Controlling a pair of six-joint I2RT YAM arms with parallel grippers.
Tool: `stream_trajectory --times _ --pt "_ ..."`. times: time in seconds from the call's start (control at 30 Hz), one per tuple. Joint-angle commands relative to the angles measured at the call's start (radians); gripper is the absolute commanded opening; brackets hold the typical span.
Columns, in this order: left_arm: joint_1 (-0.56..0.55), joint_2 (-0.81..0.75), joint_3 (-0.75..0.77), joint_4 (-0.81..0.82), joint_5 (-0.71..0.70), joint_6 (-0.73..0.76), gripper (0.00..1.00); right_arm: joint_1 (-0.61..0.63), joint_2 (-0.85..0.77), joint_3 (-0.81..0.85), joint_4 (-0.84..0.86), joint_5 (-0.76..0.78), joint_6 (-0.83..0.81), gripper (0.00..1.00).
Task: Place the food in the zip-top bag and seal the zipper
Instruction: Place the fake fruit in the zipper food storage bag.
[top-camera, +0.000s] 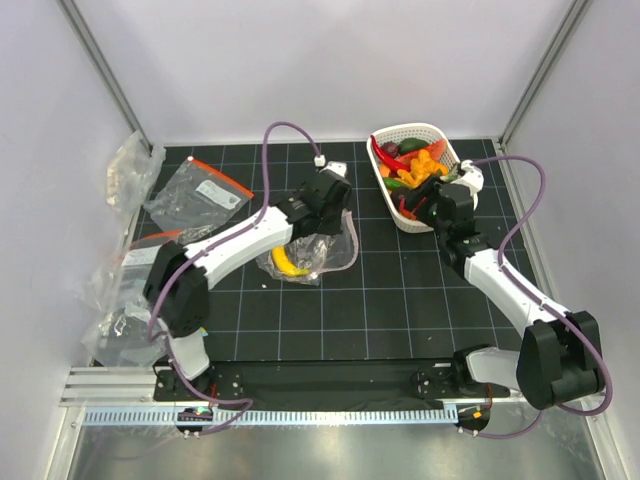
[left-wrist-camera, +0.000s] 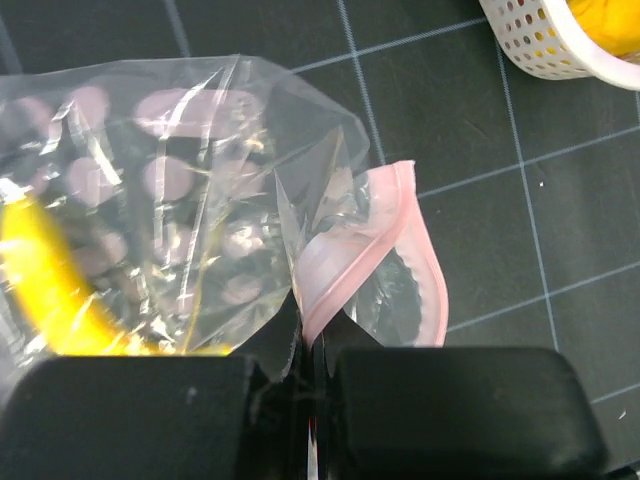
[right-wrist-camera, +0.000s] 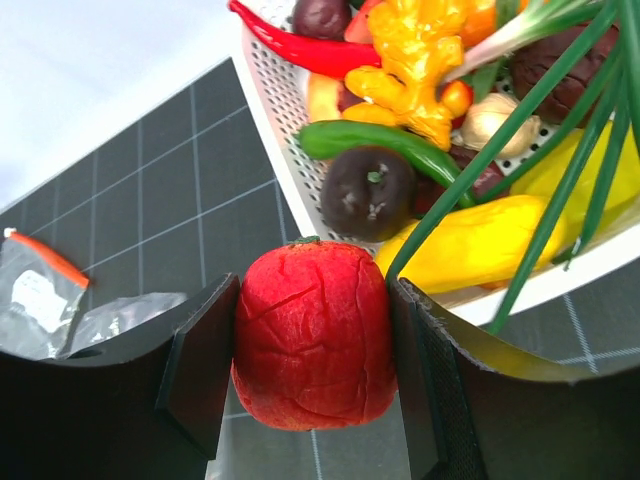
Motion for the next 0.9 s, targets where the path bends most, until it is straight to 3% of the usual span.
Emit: stream_trajectory --times 0.0,0.17,0.43,0.87 --pt "0.032 0.100 0.117 0.018 0.084 0.005 0.00 0.001 -0.040 0.017 0.063 -0.061 0.002 0.33" --pt "0.090 0.262 0.309 -0.007 0.284 -0.088 0.00 0.003 -0.029 0.022 0.082 -0.108 -0.002 0.33" --pt "0.093 0.428 0.554 -0.018 0.382 -0.187 0.00 0.001 -0.008 0.014 0.120 -0.174 0.001 0.33" --pt "0.092 0.387 0.546 0.025 0.485 -0.259 0.00 0.003 0.058 0.004 0.187 -0.289 0.033 0.37"
